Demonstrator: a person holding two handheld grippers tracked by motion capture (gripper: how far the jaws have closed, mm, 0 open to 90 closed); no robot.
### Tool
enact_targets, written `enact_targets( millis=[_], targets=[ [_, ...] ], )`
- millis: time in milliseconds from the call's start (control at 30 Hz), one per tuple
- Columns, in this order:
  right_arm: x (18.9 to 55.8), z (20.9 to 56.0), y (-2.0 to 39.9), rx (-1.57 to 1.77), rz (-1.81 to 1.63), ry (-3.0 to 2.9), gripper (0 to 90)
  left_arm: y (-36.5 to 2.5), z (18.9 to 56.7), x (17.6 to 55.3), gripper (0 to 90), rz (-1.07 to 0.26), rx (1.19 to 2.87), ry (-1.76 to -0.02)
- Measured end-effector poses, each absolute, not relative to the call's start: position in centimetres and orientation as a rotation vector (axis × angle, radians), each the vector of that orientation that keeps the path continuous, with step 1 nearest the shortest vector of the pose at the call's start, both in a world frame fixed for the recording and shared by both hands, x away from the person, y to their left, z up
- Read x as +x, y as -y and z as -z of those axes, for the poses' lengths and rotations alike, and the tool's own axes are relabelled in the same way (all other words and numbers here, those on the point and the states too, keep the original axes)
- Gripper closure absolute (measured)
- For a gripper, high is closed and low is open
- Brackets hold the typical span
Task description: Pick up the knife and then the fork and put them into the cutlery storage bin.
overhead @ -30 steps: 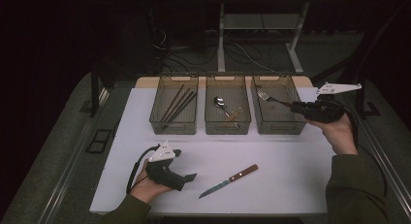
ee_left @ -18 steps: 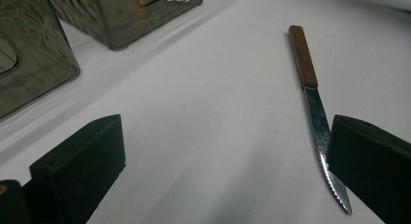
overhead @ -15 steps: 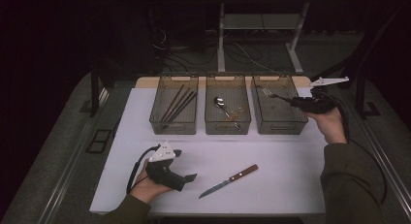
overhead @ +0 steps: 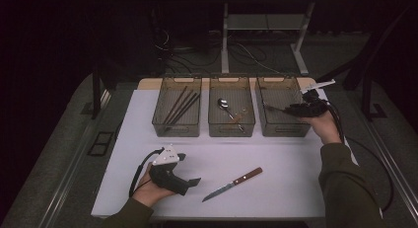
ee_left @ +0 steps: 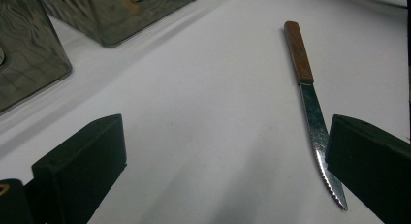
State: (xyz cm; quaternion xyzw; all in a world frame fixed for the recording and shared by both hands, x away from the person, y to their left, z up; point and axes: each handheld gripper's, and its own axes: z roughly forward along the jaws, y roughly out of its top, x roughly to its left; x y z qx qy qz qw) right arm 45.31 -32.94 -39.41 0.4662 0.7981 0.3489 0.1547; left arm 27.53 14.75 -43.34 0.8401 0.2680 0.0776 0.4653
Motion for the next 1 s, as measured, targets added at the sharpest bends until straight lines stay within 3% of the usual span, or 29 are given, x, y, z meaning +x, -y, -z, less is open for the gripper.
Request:
enact_targets(
  millis=[100, 400, 600, 1000],
  targets=[
    [45.0, 38.9, 33.2, 1.332, -1.047, -2.254, 51.1, -14.7, 43.4, 27.5, 0.7, -0.189, 2.064, -0.657],
    [41.0, 36.2, 32.6, 1.235, -1.217, -2.214, 28.2, -14.3, 43.2, 27.6, 4.8, -0.188, 2.095, -0.656],
    [37.6, 35.8, 31.2, 1.14, -1.265, -2.232, 24.1, -13.7, 42.6, 27.8, 13.3, -0.181, 2.095, -0.673],
    [32.2, 39.8, 29.4, 1.116, -1.341, -2.212, 17.4, -11.3, 41.8, 28.2, 22.0, -0.161, 2.102, -0.676]
  ],
)
